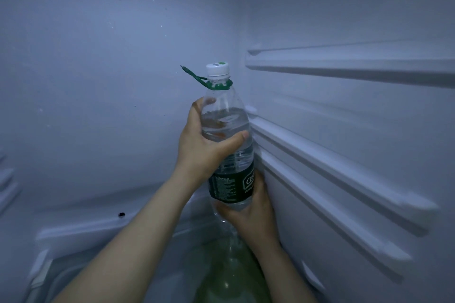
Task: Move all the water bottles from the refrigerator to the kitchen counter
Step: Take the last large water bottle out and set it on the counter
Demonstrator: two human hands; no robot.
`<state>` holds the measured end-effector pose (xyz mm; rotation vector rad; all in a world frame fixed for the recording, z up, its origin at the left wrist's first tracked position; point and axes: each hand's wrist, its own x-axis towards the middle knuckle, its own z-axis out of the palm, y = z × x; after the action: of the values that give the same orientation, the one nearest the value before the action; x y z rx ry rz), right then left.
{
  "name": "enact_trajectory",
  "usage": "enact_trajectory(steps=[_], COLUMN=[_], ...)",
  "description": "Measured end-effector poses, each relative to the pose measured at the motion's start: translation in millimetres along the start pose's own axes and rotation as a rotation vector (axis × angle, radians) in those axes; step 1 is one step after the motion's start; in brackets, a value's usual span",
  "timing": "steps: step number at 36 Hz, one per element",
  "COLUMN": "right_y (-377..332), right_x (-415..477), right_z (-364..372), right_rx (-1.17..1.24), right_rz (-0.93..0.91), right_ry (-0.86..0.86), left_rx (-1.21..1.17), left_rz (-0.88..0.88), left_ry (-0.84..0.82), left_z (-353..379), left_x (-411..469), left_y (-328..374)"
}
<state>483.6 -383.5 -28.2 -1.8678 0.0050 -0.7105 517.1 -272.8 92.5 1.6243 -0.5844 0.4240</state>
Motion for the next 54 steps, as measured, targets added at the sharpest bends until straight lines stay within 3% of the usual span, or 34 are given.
enact_trajectory(steps=[19,40,54], right_y=[-60.7,-97.9,-141.7], right_x=[-91.3,-182.0,-233.8], right_z=[-66.3,-139.2,-144.1], right_rx=[0.088,-0.084,-0.188], right_rz=[-0.011,-0.077,-0.073], right_ry=[-0.069,-0.296,-0.221], left_rx=[0.038,-0.063,-0.136], left_rz=[0.028,0.010,0.079], left_ry=[0.046,0.282,0.159], left_z=[-3.7,4.5,-25.2], left_x=[-85.3,-212.4,-250.6], left_y=[90.6,159.2,185.6])
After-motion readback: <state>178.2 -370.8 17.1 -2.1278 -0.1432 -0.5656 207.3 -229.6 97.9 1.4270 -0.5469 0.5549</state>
